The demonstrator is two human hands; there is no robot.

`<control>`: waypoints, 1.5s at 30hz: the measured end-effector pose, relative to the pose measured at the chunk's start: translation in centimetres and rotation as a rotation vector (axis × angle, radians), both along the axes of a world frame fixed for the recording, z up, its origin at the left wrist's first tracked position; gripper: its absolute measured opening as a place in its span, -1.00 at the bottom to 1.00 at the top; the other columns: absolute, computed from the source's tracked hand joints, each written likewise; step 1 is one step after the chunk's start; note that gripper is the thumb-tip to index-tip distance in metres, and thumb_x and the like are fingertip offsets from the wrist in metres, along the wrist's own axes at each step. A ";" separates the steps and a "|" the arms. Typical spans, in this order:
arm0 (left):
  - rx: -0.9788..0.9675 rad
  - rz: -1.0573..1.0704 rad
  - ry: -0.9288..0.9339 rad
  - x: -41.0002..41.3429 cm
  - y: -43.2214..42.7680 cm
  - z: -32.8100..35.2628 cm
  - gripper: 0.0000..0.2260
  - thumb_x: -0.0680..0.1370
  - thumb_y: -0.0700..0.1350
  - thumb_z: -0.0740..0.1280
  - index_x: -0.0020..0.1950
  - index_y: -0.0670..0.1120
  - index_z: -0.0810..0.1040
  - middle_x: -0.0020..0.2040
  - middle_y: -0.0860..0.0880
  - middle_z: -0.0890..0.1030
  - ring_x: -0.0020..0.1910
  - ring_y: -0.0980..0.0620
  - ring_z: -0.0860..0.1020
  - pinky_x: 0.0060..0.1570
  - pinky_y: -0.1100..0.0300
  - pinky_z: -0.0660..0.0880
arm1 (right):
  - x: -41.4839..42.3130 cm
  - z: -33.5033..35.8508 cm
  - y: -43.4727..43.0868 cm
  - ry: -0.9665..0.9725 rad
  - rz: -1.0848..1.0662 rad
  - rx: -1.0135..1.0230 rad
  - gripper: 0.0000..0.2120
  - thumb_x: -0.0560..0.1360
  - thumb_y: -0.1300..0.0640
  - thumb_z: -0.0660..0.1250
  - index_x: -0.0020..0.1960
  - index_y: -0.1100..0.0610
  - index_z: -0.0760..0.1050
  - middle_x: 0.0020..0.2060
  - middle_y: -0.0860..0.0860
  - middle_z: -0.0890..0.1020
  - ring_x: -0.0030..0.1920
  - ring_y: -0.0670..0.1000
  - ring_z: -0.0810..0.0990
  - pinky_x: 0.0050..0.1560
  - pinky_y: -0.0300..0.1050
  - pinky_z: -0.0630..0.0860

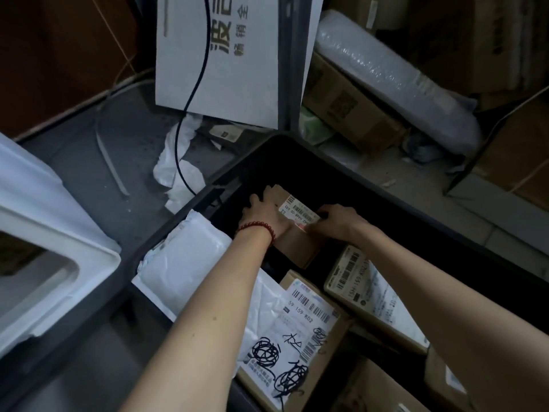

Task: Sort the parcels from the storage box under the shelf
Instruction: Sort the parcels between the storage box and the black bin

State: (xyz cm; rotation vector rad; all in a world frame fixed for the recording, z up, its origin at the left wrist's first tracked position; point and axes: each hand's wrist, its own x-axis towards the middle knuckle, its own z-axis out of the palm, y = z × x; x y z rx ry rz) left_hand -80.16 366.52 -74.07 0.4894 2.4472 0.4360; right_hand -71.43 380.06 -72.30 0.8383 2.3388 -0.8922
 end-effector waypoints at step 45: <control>-0.009 0.046 0.766 10.7 -16.3 23.0 -0.66 0.55 0.13 0.19 0.28 0.04 0.44 0.23 -0.04 0.54 0.24 -0.11 0.43 0.17 -0.03 0.31 | 6.6 19.5 -15.1 0.514 0.287 0.370 -0.62 0.53 -0.21 0.20 0.28 -0.11 0.48 0.18 -0.03 0.60 0.17 0.05 0.55 0.04 -0.05 0.57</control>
